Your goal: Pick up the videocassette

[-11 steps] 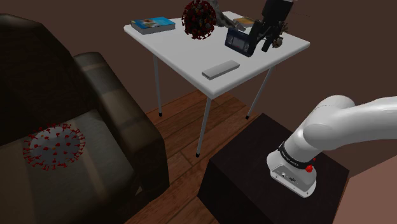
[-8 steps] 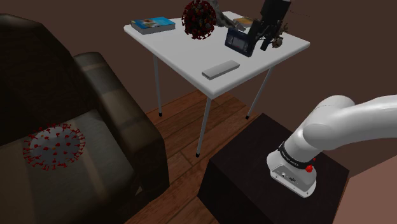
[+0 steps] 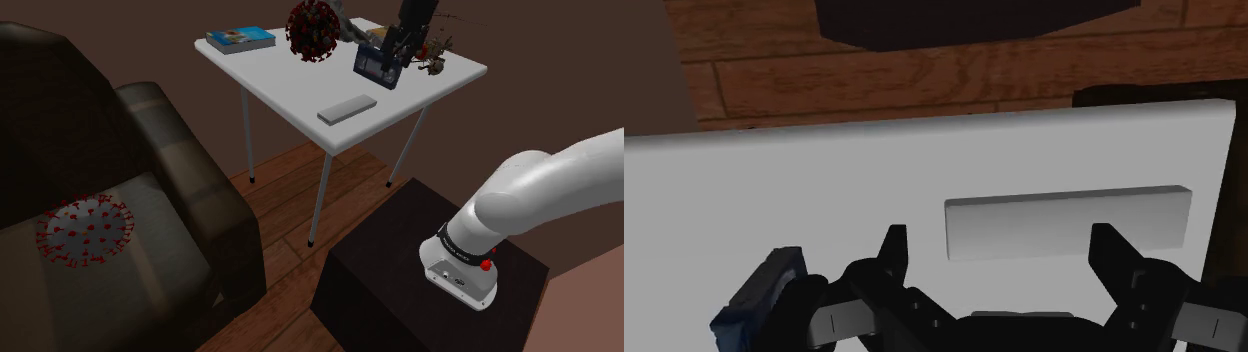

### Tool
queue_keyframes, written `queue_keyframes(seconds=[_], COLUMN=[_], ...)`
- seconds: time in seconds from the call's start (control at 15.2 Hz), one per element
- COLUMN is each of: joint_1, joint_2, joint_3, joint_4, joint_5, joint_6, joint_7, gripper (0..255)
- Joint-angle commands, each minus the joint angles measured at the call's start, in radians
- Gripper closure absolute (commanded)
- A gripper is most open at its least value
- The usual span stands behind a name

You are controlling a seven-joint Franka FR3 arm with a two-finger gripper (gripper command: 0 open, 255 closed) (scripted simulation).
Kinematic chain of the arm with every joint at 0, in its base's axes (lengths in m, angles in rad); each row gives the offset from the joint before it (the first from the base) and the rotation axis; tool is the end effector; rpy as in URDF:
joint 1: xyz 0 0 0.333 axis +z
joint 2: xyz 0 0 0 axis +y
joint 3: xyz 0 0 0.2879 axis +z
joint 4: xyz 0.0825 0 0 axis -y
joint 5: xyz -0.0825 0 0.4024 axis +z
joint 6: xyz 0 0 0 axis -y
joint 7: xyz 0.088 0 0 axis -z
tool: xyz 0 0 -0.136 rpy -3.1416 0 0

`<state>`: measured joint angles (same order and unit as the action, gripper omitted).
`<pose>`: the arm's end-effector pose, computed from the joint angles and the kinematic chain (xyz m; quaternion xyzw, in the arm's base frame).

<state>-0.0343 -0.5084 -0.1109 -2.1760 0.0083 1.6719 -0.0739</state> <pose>0.4246 -0.0658 0.5309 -0.9991 0.0291 -0.0040 0.0308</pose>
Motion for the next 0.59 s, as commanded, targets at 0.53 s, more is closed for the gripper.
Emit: queue_keyframes(seconds=[0.53], joint_1=[-0.034], joint_2=[0.327], joint_3=[-0.117], joint_4=[0.271], joint_5=[-0.022], joint_6=[0.046], joint_7=[-0.191], gripper=[0])
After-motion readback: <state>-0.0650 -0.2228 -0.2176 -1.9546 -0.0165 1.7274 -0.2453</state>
